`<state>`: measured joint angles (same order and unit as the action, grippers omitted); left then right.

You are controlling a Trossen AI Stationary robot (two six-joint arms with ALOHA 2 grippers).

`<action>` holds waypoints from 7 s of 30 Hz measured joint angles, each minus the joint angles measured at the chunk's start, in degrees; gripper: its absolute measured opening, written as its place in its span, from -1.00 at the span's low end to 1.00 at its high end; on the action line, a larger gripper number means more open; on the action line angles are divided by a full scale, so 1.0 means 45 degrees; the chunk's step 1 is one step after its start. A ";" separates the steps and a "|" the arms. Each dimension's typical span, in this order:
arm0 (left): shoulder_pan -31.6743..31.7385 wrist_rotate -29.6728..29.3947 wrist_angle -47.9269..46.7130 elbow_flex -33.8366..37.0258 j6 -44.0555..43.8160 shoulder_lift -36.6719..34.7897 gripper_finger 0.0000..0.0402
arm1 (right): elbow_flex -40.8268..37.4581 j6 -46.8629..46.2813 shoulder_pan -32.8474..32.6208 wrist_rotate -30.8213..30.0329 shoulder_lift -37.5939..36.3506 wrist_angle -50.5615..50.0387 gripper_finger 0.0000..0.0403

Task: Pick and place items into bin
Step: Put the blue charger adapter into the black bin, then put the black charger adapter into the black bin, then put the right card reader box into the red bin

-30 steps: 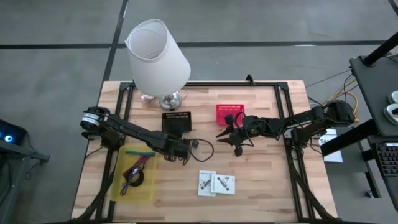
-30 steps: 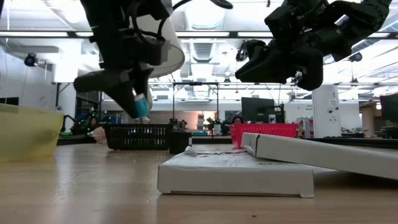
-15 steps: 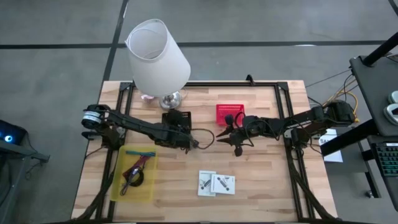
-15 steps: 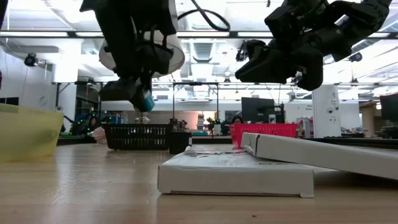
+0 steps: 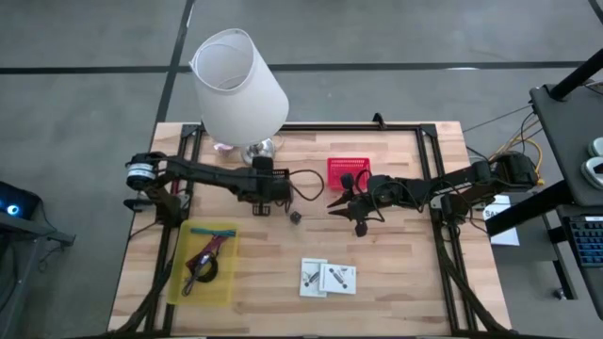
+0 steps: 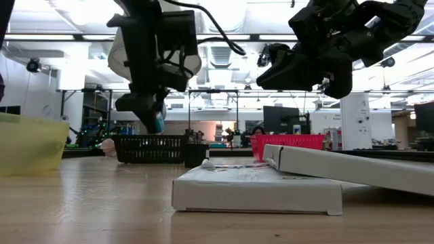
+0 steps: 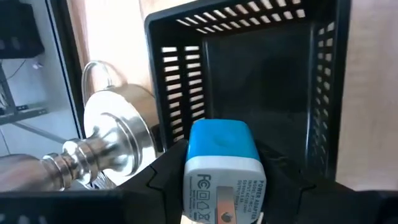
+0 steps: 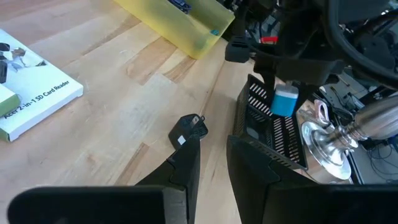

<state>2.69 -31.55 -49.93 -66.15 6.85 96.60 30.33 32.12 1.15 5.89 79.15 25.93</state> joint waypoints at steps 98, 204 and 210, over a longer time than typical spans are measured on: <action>-0.1004 0.5313 0.5994 -0.0059 0.4247 0.2433 0.10 | 0.0000 0.0000 0.0001 -0.0002 0.0000 -0.0044 -0.66; -0.0387 0.5999 0.5161 0.0595 0.1275 -0.2792 -0.08 | 0.0000 -0.0004 0.0000 -0.0001 0.0005 -0.0087 -0.66; -0.0464 0.7540 0.7371 0.2918 0.1123 -0.5057 -0.08 | 0.0000 -0.0005 -0.0001 0.0000 0.0005 -0.0112 -0.66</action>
<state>0.60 2.38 -16.76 -53.02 11.90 73.84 30.33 32.10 1.15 5.89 79.18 25.43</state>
